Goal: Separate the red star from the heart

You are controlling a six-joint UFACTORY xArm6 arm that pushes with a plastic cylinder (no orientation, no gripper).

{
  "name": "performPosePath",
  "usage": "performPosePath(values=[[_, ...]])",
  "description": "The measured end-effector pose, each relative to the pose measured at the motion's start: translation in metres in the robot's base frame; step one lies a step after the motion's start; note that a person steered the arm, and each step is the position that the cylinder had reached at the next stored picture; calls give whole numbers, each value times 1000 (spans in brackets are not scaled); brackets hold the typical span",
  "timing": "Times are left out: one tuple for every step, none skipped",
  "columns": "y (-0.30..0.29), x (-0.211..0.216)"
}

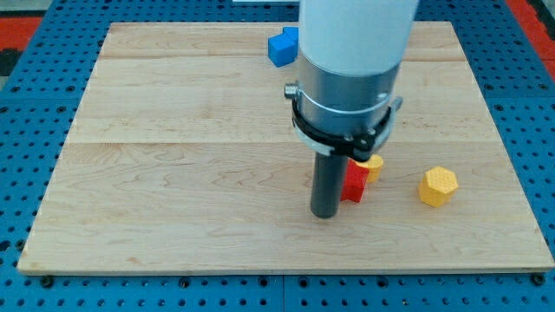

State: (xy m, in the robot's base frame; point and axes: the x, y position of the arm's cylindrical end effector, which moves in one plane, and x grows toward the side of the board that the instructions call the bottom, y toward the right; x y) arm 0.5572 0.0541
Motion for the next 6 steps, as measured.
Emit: performPosePath(values=[[19, 16], [28, -13], [28, -37], [28, -71], [25, -103], [25, -126]])
